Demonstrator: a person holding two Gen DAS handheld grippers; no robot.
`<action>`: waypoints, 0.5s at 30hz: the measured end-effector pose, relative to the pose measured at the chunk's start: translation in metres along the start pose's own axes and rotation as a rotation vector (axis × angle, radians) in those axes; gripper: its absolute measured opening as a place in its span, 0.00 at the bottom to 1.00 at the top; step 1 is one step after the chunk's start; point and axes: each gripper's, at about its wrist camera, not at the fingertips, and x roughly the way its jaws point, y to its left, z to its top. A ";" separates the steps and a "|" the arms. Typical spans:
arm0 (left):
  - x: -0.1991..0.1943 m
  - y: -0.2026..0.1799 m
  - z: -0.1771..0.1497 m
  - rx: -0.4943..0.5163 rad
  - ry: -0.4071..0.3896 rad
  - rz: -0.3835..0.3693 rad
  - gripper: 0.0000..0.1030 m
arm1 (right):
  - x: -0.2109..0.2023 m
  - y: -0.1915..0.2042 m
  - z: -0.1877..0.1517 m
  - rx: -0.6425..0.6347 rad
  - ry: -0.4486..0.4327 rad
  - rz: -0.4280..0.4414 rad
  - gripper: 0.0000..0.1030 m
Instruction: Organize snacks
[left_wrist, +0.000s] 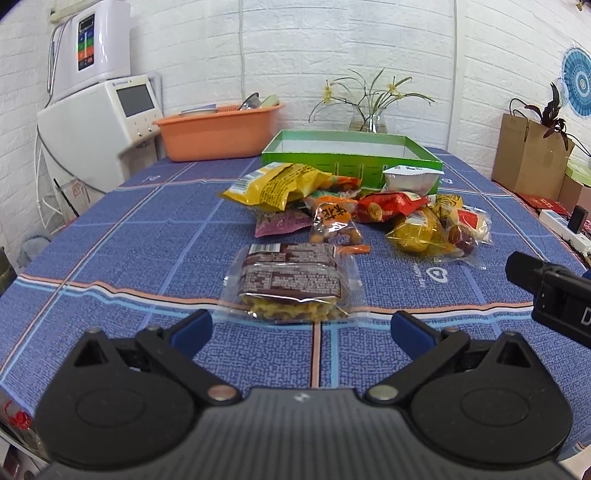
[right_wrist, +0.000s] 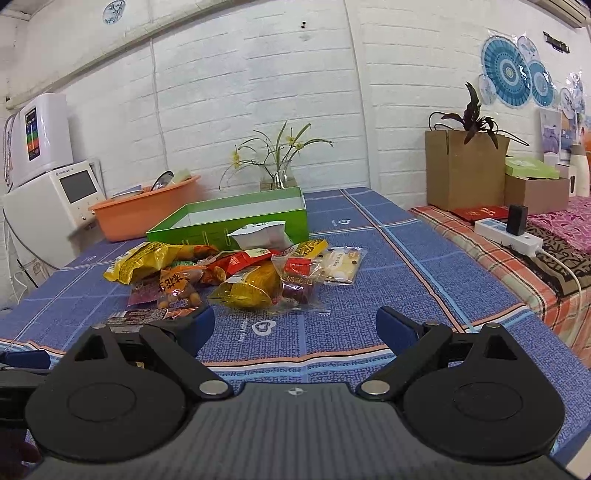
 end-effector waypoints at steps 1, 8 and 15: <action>-0.001 0.000 0.000 0.001 -0.002 0.000 1.00 | 0.000 0.000 0.000 0.001 0.001 0.000 1.00; -0.003 0.000 0.000 -0.001 -0.012 -0.003 1.00 | 0.001 0.000 -0.001 0.010 0.015 0.003 1.00; -0.001 0.000 -0.001 -0.001 -0.003 -0.005 1.00 | 0.001 0.000 -0.002 0.011 0.019 0.005 1.00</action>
